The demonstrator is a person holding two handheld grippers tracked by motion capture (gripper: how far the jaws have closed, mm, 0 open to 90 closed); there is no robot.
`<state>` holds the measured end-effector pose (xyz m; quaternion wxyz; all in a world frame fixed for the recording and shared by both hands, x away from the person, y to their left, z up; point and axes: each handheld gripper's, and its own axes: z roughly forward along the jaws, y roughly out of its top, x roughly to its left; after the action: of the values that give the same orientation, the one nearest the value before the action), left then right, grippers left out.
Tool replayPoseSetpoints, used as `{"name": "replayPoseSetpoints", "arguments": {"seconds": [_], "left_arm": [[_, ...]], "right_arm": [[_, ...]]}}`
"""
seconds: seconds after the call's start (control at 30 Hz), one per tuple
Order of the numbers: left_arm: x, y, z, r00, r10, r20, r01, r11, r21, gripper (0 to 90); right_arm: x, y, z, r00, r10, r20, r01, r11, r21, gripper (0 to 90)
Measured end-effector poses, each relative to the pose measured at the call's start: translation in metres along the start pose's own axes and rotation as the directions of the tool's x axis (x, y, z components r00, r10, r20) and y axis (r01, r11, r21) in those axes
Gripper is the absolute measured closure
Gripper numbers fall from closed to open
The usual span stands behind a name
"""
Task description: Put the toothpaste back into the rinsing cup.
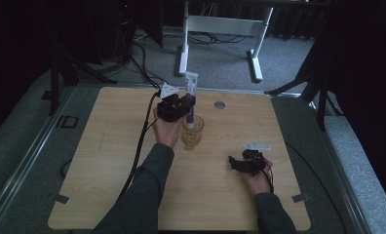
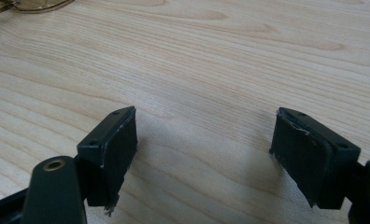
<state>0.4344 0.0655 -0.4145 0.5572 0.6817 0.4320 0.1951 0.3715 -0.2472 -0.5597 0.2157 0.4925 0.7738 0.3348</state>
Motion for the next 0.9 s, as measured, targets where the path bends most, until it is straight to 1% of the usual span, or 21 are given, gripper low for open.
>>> {"name": "replayPoseSetpoints", "arguments": {"seconds": [0.13, 0.23, 0.3, 0.5, 0.67, 0.87, 0.9], "left_arm": [[0.002, -0.001, 0.004, 1.0000, -0.008, 0.002, 0.008, 1.0000, 0.002, 71.5], [0.001, 0.000, 0.007, 1.0000, -0.001, -0.007, 0.001, 0.9999, 0.015, 71.4], [0.000, 0.001, 0.009, 1.0000, 0.002, -0.003, -0.002, 0.9998, 0.017, 71.4], [-0.003, 0.001, 0.013, 0.9996, 0.026, -0.010, -0.026, 0.9992, 0.032, 71.2], [-0.004, 0.000, 0.019, 0.9977, 0.062, -0.026, -0.061, 0.9963, 0.061, 71.1], [-0.002, -0.003, 0.022, 0.9974, 0.065, -0.029, -0.063, 0.9949, 0.078, 70.9], [-0.002, -0.004, 0.023, 0.9963, 0.078, -0.034, -0.075, 0.9936, 0.084, 70.9]], "right_arm": [[0.000, 0.000, 0.000, 1.0000, 0.000, -0.001, 0.000, 1.000, 0.000, 22.4], [0.000, 0.000, 0.000, 1.0000, 0.000, -0.001, 0.000, 1.000, 0.000, 22.4], [0.000, 0.000, 0.000, 1.0000, 0.001, -0.001, -0.001, 1.000, 0.000, 22.4], [0.000, 0.000, 0.000, 1.0000, 0.001, -0.001, -0.001, 1.000, 0.000, 22.4], [0.000, 0.000, 0.000, 1.0000, 0.002, -0.001, -0.002, 1.000, 0.000, 22.4], [0.000, 0.000, 0.000, 1.0000, 0.001, -0.001, -0.001, 1.000, -0.001, 22.4], [0.000, 0.000, 0.000, 1.0000, 0.001, -0.001, -0.001, 1.000, 0.000, 22.4]]}}
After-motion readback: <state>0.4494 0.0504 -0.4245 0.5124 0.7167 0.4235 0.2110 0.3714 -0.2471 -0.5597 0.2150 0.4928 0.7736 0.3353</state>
